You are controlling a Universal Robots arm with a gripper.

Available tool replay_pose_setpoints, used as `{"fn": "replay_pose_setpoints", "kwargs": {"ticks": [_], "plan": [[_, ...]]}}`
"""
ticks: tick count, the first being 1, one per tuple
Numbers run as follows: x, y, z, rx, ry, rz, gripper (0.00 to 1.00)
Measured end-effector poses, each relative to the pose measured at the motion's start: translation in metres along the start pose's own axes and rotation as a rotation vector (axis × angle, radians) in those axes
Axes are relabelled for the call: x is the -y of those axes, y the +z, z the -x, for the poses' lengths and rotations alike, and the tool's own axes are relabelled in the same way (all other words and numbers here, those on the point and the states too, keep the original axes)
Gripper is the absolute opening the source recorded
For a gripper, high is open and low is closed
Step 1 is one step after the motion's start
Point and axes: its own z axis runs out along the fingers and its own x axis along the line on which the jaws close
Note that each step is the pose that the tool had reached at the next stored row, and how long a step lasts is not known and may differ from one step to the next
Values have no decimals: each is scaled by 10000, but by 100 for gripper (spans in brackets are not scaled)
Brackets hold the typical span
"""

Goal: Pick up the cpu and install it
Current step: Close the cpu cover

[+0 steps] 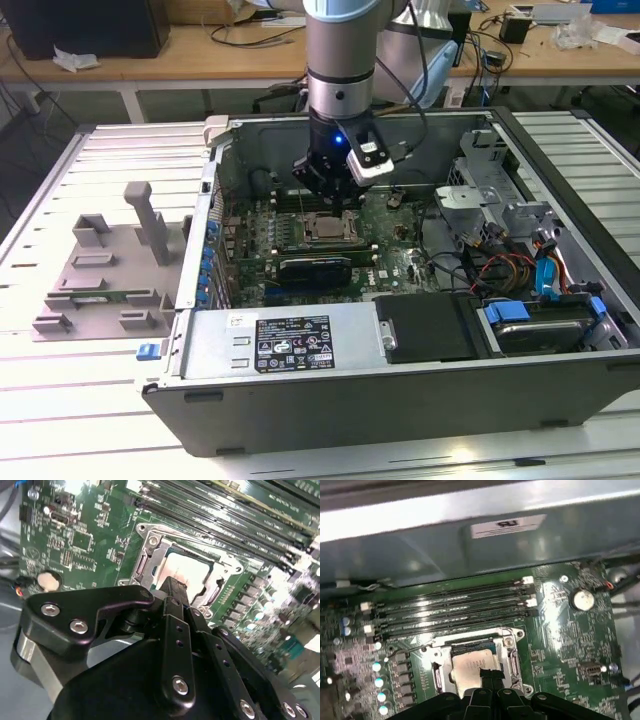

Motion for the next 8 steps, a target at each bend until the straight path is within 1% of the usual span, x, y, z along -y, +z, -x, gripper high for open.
{"fn": "replay_pose_setpoints", "kwargs": {"ticks": [1, 4, 6, 7, 8], "plan": [[0, 12, 0, -11, -524, 10, 11], [1, 25, -1, -29, -1189, 21, 11], [6, 34, -4, -38, -1543, 26, 11], [15, 44, -32, -38, -1652, 32, 11], [31, 47, -48, -39, -1655, 30, 11]]}}
